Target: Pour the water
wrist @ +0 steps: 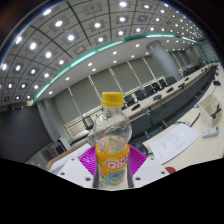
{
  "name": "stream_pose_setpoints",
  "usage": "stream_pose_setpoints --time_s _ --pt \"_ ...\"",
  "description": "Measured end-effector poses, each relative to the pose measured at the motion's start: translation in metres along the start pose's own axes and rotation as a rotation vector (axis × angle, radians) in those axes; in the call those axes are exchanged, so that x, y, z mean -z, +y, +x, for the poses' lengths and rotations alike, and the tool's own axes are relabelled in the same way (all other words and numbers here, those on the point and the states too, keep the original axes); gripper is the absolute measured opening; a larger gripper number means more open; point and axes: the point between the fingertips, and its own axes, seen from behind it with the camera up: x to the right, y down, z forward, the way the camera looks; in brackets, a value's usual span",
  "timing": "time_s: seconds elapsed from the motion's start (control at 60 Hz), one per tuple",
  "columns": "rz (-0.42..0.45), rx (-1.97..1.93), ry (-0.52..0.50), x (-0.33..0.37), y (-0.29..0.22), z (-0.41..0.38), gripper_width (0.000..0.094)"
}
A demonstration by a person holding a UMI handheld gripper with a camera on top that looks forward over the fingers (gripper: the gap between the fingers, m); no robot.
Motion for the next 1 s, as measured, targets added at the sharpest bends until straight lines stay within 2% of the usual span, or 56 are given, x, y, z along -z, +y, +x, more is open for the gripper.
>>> stream_pose_setpoints --time_s 0.15,0.25,0.483,0.567,0.667,0.817,0.85,0.917,0.95,1.0 --pt "-0.026 0.301 0.11 -0.02 0.0 0.081 0.0388" --pt "-0.082 0.4 0.14 -0.038 0.025 0.13 0.0386" --pt "-0.21 0.461 0.119 -0.052 0.083 0.179 0.0388" --pt "-0.236 0.466 0.111 -0.059 0.102 0.191 0.0391" --pt "-0.213 0.47 0.09 -0.059 0.102 0.19 0.0402" --pt "-0.234 0.456 0.103 -0.056 0.103 0.193 0.0552" --pt "-0.252 0.453 0.112 -0.054 0.105 0.196 0.0635" --pt "-0.279 0.453 0.129 -0.045 0.105 0.193 0.0876" --pt "-0.285 0.455 0.136 -0.039 0.102 0.191 0.0843" --pt "-0.29 0.456 0.143 -0.027 0.096 0.189 0.0856"
